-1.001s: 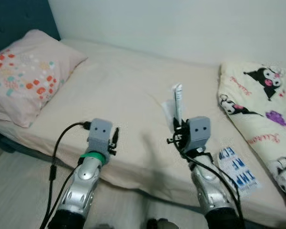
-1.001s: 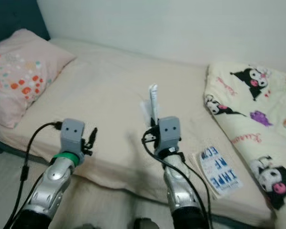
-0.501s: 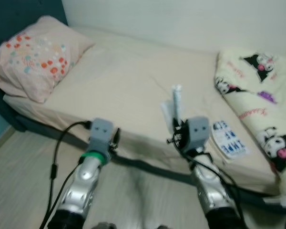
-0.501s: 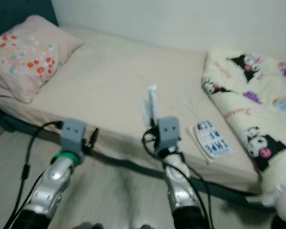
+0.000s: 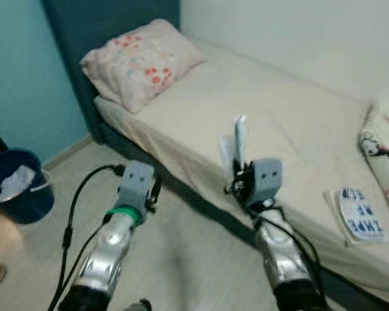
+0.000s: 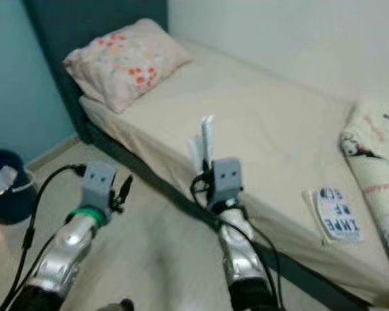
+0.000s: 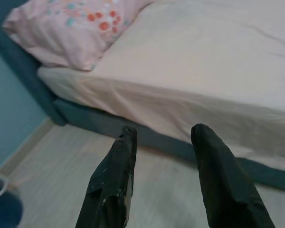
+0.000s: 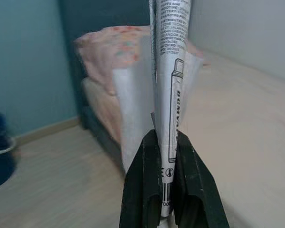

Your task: Clean up the room

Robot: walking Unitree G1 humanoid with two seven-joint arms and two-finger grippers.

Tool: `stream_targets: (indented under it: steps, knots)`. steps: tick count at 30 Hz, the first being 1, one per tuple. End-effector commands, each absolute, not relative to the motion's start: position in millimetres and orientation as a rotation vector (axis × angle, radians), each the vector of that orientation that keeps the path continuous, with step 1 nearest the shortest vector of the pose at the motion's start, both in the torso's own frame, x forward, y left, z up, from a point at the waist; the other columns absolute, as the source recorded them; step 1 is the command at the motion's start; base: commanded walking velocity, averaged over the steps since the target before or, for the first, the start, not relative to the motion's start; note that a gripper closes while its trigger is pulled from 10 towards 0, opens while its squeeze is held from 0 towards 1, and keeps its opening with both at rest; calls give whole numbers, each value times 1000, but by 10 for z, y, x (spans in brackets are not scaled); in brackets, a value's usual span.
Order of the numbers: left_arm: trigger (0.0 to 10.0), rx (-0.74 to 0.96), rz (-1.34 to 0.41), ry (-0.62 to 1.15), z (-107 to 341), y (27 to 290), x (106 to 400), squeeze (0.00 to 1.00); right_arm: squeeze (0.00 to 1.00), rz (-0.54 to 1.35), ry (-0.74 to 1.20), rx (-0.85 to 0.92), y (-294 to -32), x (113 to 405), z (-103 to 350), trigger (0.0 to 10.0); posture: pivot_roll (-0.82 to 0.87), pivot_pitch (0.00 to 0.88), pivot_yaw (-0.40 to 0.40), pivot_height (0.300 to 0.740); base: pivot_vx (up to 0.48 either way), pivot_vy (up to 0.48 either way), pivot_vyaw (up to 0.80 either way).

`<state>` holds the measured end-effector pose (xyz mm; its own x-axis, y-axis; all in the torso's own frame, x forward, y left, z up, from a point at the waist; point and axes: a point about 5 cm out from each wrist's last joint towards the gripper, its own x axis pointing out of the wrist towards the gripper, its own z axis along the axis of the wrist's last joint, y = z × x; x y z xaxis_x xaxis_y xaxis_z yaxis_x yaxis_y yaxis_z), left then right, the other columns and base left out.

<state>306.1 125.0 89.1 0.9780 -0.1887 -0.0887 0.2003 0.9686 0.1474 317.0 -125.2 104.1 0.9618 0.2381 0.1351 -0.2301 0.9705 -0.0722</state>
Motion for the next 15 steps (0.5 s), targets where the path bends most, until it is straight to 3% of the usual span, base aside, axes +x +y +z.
stream_targets:
  steps: [1, 15]
  knots:
    - [10000, 158, -200, 86, 873, 1240, 3057, 0, 0, 230, -132, -51, -1281, 3154, 1003, 10000, 2, 26, 21, 740, 0, 0, 781]
    - [10000, 163, -183, 94, 862, 1255, 3061, 0, 0, 253, -128, -50, -1254, 3145, 987, 10000, 4, 30, 22, 740, 0, 0, 781]
